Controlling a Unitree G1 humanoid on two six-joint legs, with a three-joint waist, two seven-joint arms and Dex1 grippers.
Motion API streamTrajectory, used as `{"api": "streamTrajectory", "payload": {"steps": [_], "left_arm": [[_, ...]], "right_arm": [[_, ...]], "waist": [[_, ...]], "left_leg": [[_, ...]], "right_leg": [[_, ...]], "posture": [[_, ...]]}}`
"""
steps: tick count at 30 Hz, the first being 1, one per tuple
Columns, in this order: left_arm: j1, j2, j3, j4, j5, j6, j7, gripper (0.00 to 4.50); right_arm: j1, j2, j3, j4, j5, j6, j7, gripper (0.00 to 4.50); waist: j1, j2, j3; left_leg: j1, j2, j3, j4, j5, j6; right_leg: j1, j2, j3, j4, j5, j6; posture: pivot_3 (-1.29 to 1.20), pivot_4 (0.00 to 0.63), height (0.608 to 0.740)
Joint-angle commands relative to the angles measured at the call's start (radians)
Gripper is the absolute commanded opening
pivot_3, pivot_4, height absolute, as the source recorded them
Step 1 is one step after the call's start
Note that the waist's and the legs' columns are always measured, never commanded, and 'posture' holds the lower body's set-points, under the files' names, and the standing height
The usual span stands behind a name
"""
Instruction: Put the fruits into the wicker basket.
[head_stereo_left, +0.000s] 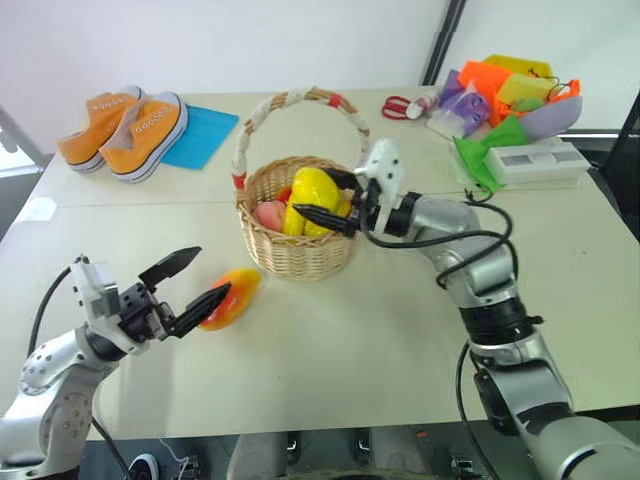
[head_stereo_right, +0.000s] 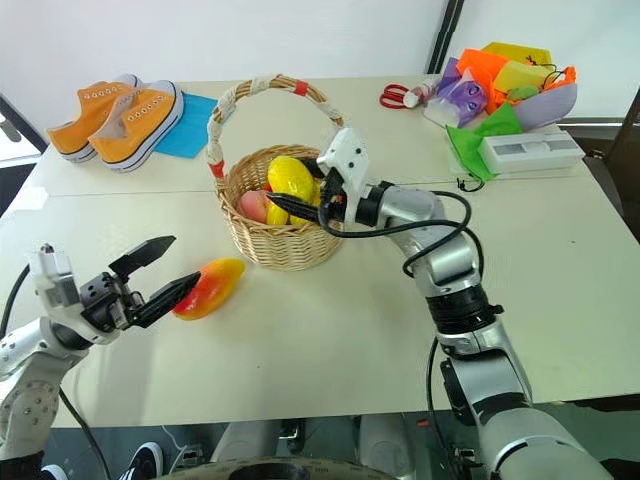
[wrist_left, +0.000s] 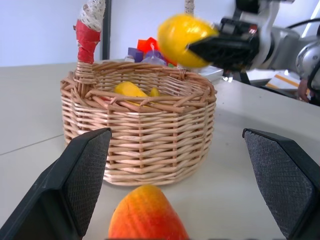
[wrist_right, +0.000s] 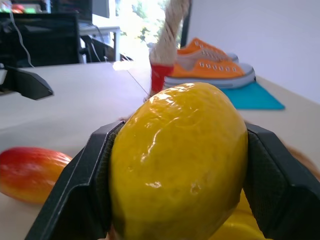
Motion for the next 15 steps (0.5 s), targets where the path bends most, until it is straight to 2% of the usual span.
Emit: {"api": "streamTrajectory", "payload": {"steps": [1,2,9,12,15], "left_arm": [[0.005,-0.008,0.012,-0.036,0.037,-0.023,0.057,4.50],[0.005,-0.007,0.015,-0.034,0.047,-0.016,0.077,4.50],[0.032,0.000,0.023,-0.059,0.046,0.033,0.147,4.50],[0.055,-0.006,0.017,-0.117,0.056,0.081,0.243,4.50],[0.089,0.021,0.028,-0.169,0.039,0.162,0.301,4.50]], "right_arm": [[-0.037,0.011,-0.003,0.028,-0.053,-0.065,-0.024,4.09],[-0.036,0.011,-0.009,0.030,-0.057,-0.074,-0.024,4.48],[0.032,-0.057,-0.081,-0.101,0.049,-0.020,0.062,4.48],[0.137,-0.172,-0.135,-0.271,0.191,0.078,0.182,4.48],[0.265,-0.294,-0.164,-0.386,0.244,0.111,0.265,4.48]], "waist": [[-0.004,0.000,0.000],[-0.004,0.000,0.000],[-0.001,0.000,0.000],[0.004,0.000,0.000],[0.005,0.000,0.000]], "left_leg": [[0.000,0.000,0.000,0.000,0.000,0.000],[0.000,0.000,0.000,0.000,0.000,0.000],[0.000,0.001,0.000,0.000,0.000,0.000],[0.000,0.001,0.000,0.000,0.000,0.000],[0.000,0.001,0.000,0.000,-0.001,0.001]], "right_leg": [[0.000,0.000,0.000,0.001,0.000,0.000],[-0.001,0.000,0.000,0.001,0.000,0.000],[-0.001,0.001,0.000,0.001,0.000,0.001],[0.000,0.000,0.000,0.001,0.000,0.001],[0.001,0.000,0.000,-0.001,0.000,0.000]], "posture": [[0.00,0.150,0.740],[0.00,0.150,0.740],[0.00,0.150,0.740],[0.00,0.150,0.740],[0.00,0.150,0.740]]}}
